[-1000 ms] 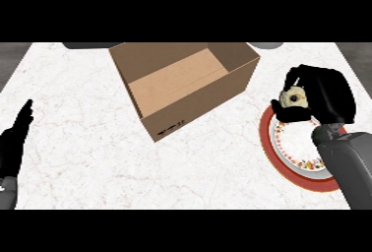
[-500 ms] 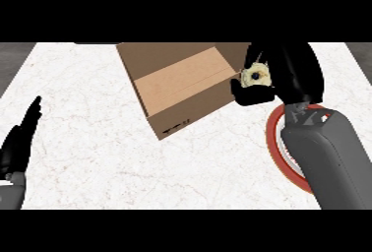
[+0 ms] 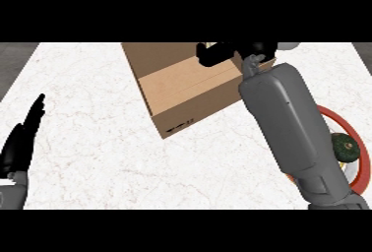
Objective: Pick the cupcake from the plate and place it in the cardboard box
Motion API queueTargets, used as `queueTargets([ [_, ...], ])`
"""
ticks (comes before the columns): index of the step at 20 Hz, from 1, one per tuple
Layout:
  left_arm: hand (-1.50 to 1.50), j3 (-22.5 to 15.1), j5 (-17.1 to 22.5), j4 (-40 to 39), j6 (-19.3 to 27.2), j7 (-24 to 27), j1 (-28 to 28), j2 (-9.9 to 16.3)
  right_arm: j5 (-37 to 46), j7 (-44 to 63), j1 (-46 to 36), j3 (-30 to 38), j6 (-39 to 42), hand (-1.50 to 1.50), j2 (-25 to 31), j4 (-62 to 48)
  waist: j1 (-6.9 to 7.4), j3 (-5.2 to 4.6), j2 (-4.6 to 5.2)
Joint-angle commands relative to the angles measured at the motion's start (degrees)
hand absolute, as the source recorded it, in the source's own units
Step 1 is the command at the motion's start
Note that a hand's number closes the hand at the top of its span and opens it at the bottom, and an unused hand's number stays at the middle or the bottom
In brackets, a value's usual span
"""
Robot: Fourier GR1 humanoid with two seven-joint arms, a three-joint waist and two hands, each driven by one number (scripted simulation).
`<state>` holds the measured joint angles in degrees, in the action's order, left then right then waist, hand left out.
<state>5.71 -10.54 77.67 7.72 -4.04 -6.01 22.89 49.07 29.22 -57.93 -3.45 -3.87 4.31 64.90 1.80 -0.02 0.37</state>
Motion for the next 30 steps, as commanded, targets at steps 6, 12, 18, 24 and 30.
queueTargets([
  [6,0.00,0.08,-0.33,-0.94,-1.29,0.01,-1.33,-0.26,-1.83,-7.31,-13.58,8.11,-10.48,1.50,-2.99,-28.50,1.48,-0.02,0.73],
  [12,0.00,0.31,-0.16,-4.23,-2.42,0.78,-4.83,-0.07,0.41,-9.71,-17.75,9.39,-15.28,1.50,-1.97,-41.22,2.23,-0.09,1.57],
  [18,0.00,-0.28,-0.77,-0.88,-1.76,-2.25,-5.51,-0.69,-4.22,-8.67,-17.48,15.57,-19.94,-1.50,-3.73,-47.53,2.85,0.03,1.56],
  [24,0.00,-1.86,-2.75,-0.16,-0.37,-1.02,-4.64,-1.97,-6.11,-13.67,-19.14,18.17,-22.35,-1.50,-3.08,-50.20,3.90,0.06,1.80],
  [30,0.00,-0.63,-1.94,-1.48,-0.51,1.41,-3.20,-1.98,-8.66,-22.74,-19.12,21.07,-29.05,-1.50,-2.44,-47.59,3.28,0.04,1.54],
])
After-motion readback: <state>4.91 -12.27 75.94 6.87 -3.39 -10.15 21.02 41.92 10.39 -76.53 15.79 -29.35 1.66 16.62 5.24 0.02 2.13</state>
